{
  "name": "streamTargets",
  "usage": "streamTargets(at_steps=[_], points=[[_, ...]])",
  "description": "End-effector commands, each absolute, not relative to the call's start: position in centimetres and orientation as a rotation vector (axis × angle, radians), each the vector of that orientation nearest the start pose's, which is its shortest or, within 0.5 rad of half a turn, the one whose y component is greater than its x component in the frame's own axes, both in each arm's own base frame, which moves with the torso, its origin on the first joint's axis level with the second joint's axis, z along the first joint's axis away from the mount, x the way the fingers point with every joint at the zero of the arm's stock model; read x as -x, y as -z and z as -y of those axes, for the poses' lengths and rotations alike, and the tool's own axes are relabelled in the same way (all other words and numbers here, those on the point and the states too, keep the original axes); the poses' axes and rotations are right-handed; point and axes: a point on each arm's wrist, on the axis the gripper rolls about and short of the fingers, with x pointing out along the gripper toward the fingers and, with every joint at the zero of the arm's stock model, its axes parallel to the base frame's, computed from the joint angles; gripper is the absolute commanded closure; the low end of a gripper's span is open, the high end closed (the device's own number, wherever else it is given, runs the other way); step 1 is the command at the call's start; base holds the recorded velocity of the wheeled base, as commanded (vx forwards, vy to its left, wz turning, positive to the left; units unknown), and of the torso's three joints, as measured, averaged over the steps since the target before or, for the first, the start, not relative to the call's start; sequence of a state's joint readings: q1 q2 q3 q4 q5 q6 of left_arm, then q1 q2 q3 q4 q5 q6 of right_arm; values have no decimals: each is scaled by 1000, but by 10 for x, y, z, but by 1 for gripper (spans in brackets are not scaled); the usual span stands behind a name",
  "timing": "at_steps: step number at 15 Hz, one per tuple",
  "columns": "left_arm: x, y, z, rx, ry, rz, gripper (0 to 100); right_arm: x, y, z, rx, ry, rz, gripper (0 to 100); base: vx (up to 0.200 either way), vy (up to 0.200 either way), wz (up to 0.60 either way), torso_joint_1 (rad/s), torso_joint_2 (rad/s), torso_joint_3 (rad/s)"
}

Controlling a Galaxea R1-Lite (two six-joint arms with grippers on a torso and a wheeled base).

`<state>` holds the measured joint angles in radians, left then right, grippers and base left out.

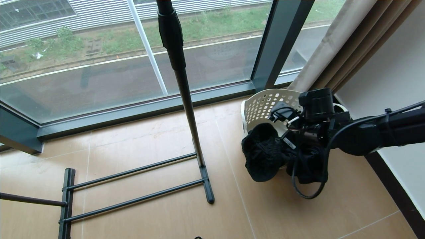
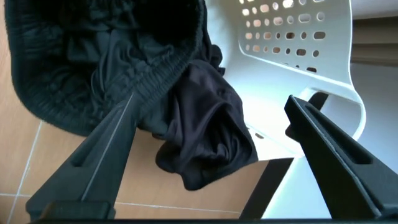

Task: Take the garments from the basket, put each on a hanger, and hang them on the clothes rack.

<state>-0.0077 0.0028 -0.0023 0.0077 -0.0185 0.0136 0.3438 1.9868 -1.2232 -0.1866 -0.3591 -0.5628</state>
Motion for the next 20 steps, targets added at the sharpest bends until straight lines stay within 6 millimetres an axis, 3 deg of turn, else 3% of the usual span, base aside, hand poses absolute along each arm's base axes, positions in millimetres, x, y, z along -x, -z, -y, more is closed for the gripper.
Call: streamTargets(at_steps=[1,6,20], points=[[23,-76,0,-14,26,-7,0,-390,-127,-131,763,-129,-573,0,0,0,0,0,0,0],[23,-76,0,-14,26,-7,0,-426,-125,-139,742,-85,-519,0,0,0,0,0,0,0],[23,-75,0,-14,26,-9,0,-461,-106,-127,687,-34,-514,0,0,0,0,0,0,0]])
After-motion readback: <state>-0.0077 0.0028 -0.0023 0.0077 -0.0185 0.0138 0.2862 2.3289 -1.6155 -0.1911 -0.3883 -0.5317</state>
